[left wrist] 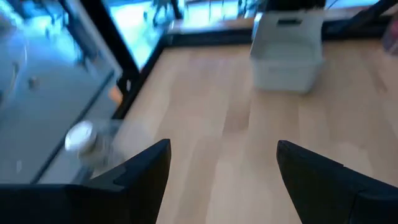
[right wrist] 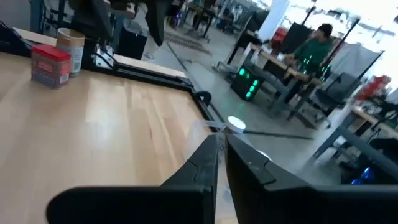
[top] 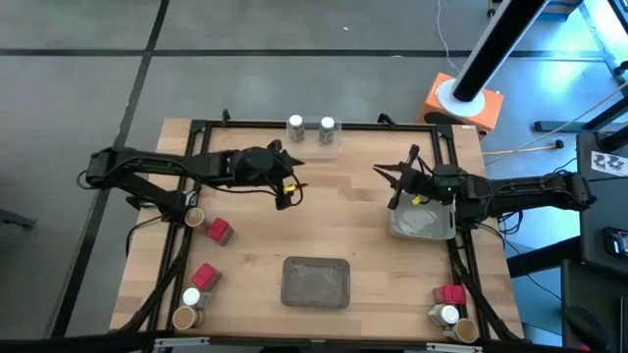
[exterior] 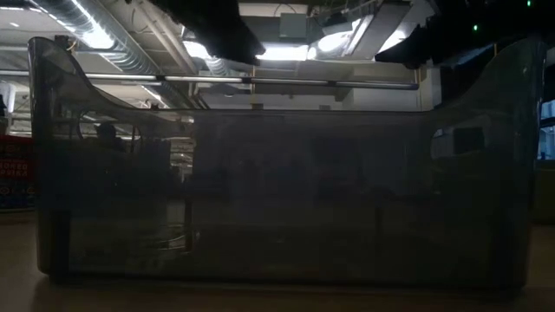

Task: Sort spices by type
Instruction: Put the red seasoning can into the gray bin

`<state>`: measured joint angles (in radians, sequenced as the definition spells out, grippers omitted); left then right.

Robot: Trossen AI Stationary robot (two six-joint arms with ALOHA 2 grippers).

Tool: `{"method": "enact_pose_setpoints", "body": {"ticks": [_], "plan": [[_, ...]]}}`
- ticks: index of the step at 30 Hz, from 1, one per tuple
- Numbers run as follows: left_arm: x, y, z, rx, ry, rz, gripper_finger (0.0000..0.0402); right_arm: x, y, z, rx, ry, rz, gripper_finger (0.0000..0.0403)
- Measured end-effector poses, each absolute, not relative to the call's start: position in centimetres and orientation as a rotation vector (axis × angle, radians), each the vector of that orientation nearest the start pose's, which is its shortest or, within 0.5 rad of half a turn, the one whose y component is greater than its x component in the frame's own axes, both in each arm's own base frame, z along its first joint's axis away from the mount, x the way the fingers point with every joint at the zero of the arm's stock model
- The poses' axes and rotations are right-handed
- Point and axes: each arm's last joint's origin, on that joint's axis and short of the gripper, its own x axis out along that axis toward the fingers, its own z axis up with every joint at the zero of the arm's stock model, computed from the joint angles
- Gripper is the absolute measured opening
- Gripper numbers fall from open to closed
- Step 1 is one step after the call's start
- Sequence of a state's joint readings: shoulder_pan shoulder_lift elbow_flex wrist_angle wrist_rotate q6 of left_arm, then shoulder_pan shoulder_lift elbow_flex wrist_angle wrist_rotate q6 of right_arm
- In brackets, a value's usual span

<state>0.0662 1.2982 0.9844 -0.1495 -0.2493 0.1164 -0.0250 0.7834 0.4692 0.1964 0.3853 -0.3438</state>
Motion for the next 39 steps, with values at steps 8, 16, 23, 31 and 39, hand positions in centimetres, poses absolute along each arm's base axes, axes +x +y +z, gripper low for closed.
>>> {"method": "enact_pose_setpoints", "body": {"ticks": [8, 16, 23, 31, 39], "plan": [[29.1, 3.2, 30.0, 0.339, 0.168, 0.292, 0.0276, 17.5, -1.5, 30.2, -0.254, 0.275, -0.357, 0.0033], [29.0, 4.3, 30.9, 0.424, 0.076, 0.276, 0.0276, 17.7, -1.4, 33.3, -0.218, 0.368, -0.341, 0.0033], [28.9, 4.8, 30.4, 0.371, 0.121, 0.268, 0.0276, 19.4, -0.9, 35.8, -0.186, 0.484, -0.303, 0.0033], [28.8, 4.8, 29.4, 0.333, 0.22, 0.249, 0.0276, 21.5, 1.4, 37.0, -0.154, 0.73, -0.259, 0.0033], [28.8, 4.8, 29.3, 0.342, 0.234, 0.245, 0.0276, 22.0, 4.9, 36.4, 0.002, 0.961, -0.195, 0.0033]]}}
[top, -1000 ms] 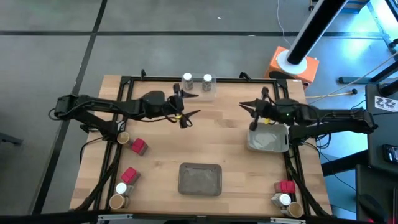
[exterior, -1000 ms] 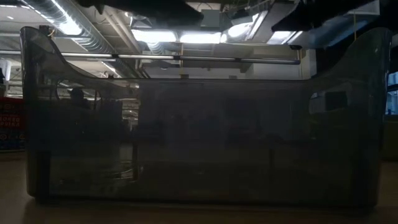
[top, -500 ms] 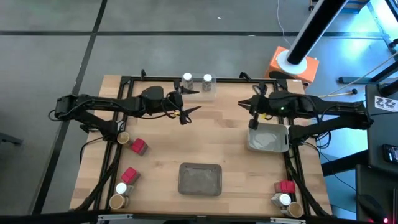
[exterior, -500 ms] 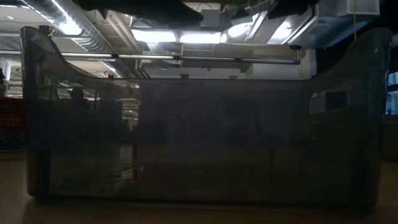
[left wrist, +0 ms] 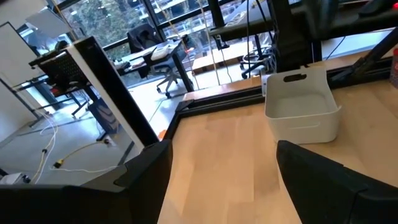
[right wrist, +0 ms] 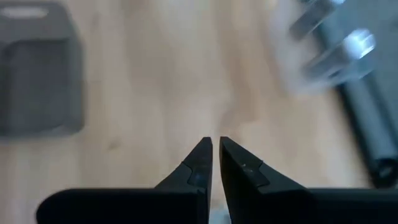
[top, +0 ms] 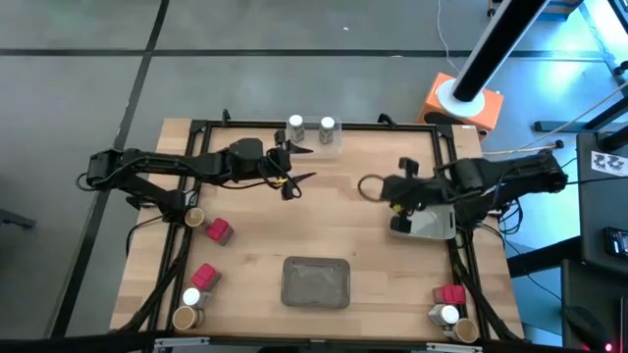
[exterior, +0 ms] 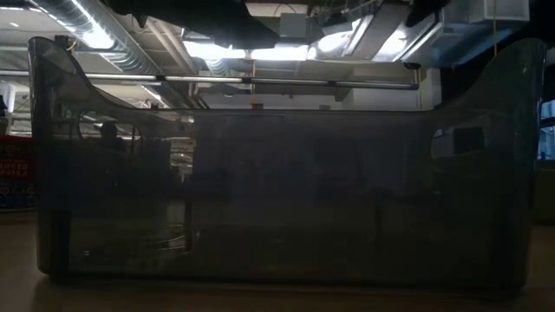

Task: Sort spices by type
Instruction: Put the red seasoning can into the gray bin

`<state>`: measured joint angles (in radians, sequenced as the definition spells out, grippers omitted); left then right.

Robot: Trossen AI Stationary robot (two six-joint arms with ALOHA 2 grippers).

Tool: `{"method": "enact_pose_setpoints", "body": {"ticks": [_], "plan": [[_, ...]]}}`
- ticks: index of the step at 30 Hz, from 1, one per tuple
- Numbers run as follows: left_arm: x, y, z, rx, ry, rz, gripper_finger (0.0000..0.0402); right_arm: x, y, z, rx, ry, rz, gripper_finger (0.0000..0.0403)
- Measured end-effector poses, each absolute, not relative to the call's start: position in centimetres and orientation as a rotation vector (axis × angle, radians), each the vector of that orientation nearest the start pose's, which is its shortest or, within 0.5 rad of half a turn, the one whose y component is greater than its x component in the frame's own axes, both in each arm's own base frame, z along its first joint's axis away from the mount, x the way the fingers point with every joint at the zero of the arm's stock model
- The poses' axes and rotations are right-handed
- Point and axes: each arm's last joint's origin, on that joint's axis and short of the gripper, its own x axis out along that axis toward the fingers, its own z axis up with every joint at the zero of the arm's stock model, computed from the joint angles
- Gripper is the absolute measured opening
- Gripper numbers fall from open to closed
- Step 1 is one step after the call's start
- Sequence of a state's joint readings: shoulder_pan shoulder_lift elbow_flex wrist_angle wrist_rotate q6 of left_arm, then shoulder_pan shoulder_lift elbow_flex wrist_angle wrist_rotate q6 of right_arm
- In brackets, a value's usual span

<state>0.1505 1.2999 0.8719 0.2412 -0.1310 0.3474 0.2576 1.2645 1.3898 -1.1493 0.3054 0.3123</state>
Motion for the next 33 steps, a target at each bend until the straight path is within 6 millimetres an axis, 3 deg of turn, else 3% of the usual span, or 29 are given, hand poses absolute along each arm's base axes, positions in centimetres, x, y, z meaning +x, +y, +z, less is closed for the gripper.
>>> {"method": "enact_pose_setpoints", "body": {"ticks": [15, 26, 33], "plan": [[28.8, 4.8, 29.3, 0.365, 0.236, 0.244, 0.0276, 19.6, 10.8, 33.2, 0.408, 1.237, -0.232, 0.0033], [28.8, 4.8, 29.4, 0.413, 0.234, 0.241, 0.0276, 16.8, 13.4, 28.4, 0.58, 1.54, -0.307, 0.0035], [28.9, 4.8, 29.8, 0.422, 0.193, 0.249, 0.0276, 14.8, 14.9, 25.7, 0.639, 1.732, -0.316, 0.0109]]}}
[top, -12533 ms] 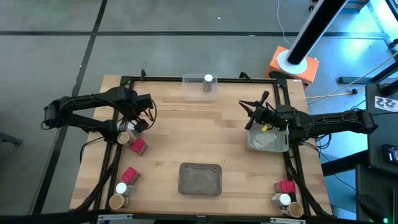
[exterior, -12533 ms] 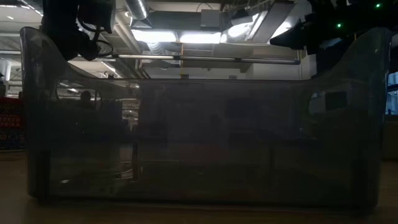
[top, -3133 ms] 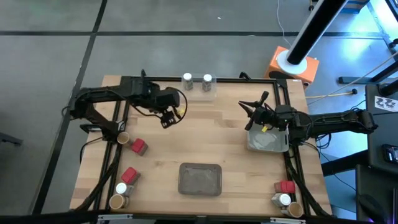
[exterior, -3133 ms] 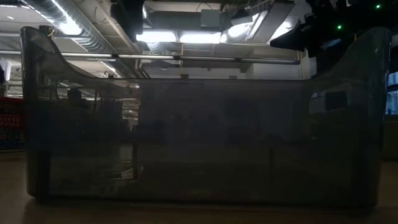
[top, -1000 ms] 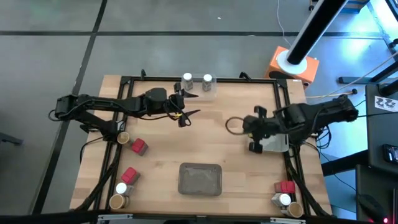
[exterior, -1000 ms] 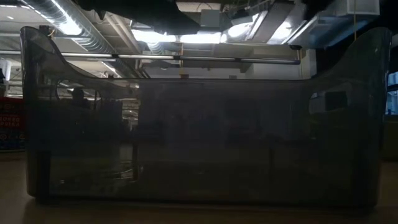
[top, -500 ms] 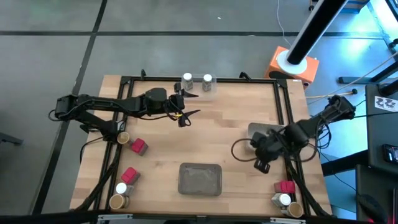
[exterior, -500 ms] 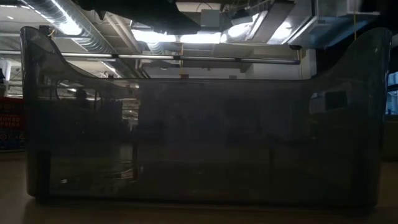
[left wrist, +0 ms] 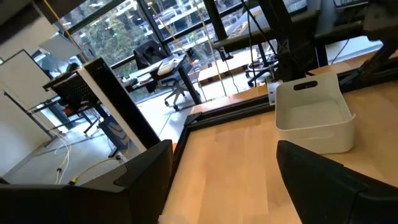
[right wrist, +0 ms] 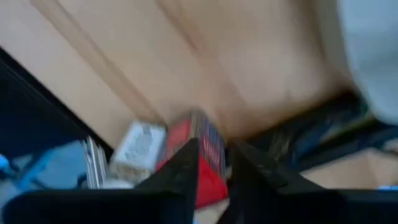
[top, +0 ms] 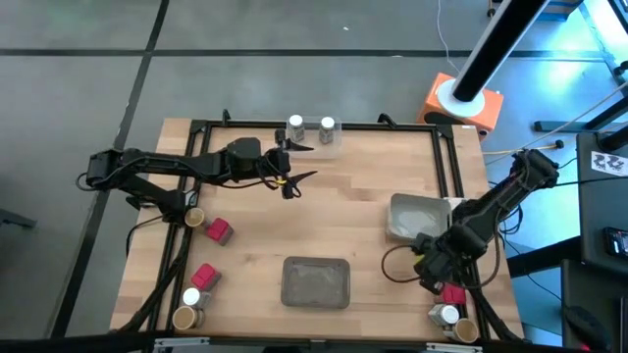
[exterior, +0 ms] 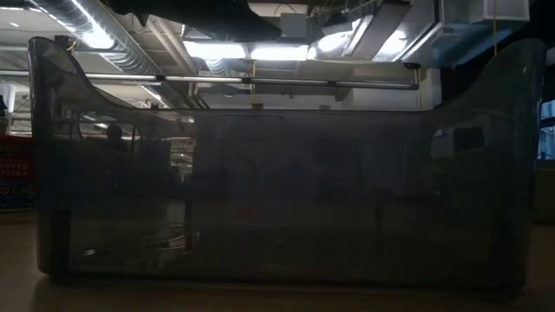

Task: Sort spices by type
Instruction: Put the red seasoning can into the gray bin

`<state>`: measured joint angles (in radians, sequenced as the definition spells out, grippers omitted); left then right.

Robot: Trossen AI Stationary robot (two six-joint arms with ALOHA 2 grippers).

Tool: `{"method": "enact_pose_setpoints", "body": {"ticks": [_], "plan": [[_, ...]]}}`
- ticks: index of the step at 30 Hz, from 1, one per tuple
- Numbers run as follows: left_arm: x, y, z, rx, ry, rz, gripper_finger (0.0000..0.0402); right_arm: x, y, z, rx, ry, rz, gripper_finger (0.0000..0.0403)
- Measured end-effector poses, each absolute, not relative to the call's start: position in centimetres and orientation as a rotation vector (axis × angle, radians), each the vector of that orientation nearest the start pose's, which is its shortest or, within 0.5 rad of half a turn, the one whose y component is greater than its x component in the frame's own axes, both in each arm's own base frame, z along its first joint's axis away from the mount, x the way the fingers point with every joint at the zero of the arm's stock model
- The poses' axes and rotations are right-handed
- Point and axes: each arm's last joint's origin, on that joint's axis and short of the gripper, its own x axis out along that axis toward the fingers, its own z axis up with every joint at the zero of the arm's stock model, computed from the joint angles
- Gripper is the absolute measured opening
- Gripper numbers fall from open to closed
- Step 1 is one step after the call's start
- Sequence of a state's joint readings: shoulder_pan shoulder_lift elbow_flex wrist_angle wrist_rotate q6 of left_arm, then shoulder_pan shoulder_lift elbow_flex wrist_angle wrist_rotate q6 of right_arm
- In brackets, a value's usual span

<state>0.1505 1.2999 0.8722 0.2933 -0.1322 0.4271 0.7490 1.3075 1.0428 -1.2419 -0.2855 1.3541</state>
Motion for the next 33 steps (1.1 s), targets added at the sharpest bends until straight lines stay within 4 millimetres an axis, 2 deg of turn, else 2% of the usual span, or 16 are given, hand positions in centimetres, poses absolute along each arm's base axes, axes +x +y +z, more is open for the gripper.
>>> {"method": "enact_pose_setpoints", "body": {"ticks": [5, 9, 14, 27, 33], "plan": [[28.9, 4.8, 30.0, 0.432, 0.179, 0.252, 0.0276, 14.3, 15.3, 25.5, 0.669, 1.817, -0.283, 0.0166], [28.9, 4.8, 29.9, 0.431, 0.179, 0.252, 0.0276, 14.0, 15.8, 25.5, 0.691, 1.815, -0.303, 0.0177], [28.9, 4.8, 29.9, 0.43, 0.183, 0.251, 0.0276, 13.3, 16.9, 25.0, 0.637, 1.848, -0.291, 0.0165], [28.9, 4.8, 29.9, 0.418, 0.185, 0.251, 0.0276, 13.0, 19.4, 22.9, 0.46, 1.904, -0.187, 0.0118], [28.9, 4.8, 29.9, 0.417, 0.185, 0.251, 0.0276, 12.9, 20.4, 22.6, 0.449, 1.893, -0.098, 0.01]]}}
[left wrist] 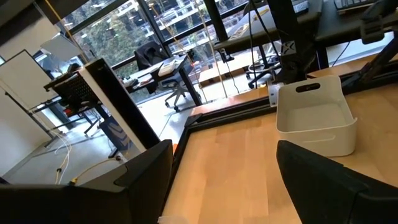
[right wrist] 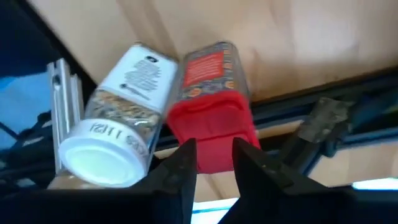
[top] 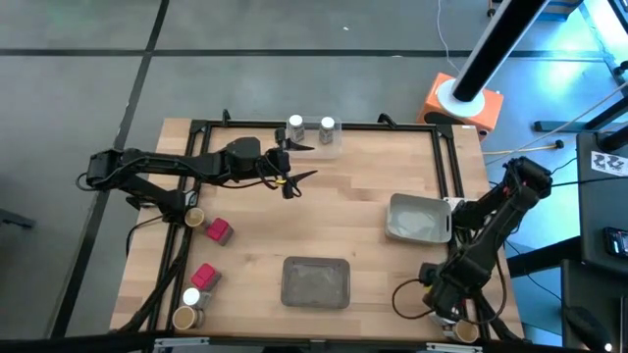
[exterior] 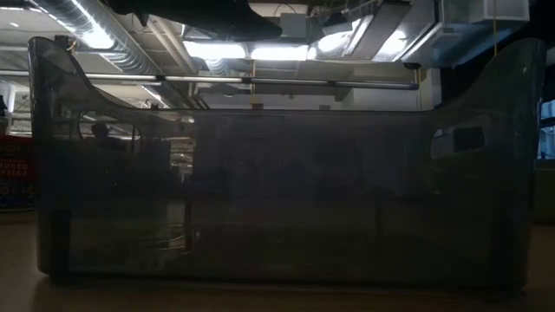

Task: Sort spices by type
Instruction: Put the red seasoning can into the gray bin

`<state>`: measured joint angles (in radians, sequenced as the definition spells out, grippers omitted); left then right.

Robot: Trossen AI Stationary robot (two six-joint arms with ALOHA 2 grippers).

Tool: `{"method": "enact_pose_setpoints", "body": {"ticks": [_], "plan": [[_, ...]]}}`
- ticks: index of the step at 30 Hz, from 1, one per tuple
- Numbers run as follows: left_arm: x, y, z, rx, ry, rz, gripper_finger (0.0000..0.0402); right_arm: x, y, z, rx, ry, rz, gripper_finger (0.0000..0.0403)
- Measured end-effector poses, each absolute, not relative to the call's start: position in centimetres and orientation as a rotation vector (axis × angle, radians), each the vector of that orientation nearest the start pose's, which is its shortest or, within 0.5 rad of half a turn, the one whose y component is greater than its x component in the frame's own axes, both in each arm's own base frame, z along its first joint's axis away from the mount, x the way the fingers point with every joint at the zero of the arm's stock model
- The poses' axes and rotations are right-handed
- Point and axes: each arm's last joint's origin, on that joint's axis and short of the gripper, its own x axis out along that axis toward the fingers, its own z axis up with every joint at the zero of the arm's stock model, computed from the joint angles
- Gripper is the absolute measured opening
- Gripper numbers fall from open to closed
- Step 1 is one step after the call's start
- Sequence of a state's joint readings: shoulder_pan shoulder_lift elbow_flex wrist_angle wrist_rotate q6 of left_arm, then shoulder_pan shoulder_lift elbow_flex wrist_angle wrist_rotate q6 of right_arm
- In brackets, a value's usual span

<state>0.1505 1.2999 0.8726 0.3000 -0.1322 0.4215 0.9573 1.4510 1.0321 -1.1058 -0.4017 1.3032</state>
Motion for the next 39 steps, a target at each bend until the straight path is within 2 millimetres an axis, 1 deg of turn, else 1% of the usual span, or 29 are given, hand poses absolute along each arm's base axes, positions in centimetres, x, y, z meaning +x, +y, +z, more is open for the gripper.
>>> {"method": "enact_pose_setpoints", "body": {"ticks": [5, 10, 13, 19, 28, 31, 33, 36, 39], "plan": [[28.9, 4.8, 29.9, 0.417, 0.185, 0.251, 0.0276, 13.0, 20.4, 22.3, 0.438, 1.88, -0.102, 0.0092], [28.9, 4.8, 29.9, 0.417, 0.185, 0.251, 0.0276, 13.1, 20.4, 21.2, 0.463, 1.861, -0.071, 0.0092], [28.9, 4.8, 29.9, 0.417, 0.185, 0.251, 0.0276, 13.1, 20.3, 21.1, 0.458, 1.86, -0.064, 0.0092], [28.9, 4.8, 29.9, 0.418, 0.185, 0.251, 0.0276, 14.2, 19.5, 21.1, 0.462, 1.844, -0.069, 0.0092], [28.9, 4.8, 29.9, 0.418, 0.185, 0.251, 0.0276, 16.7, 17.4, 21.0, 0.493, 1.778, -0.081, 0.0092], [28.9, 4.8, 29.9, 0.418, 0.185, 0.251, 0.0276, 17.5, 16.4, 20.3, 0.468, 1.754, -0.126, 0.0092], [28.9, 4.8, 29.9, 0.418, 0.185, 0.25, 0.0276, 17.9, 16.1, 20.8, 0.486, 1.73, -0.107, 0.0092], [28.9, 4.8, 29.9, 0.418, 0.186, 0.25, 0.0276, 18.0, 15.9, 20.6, 0.489, 1.756, -0.102, 0.0092], [28.9, 4.8, 29.9, 0.422, 0.186, 0.25, 0.0276, 18.0, 15.9, 20.8, 0.492, 1.747, -0.093, 0.0092]]}}
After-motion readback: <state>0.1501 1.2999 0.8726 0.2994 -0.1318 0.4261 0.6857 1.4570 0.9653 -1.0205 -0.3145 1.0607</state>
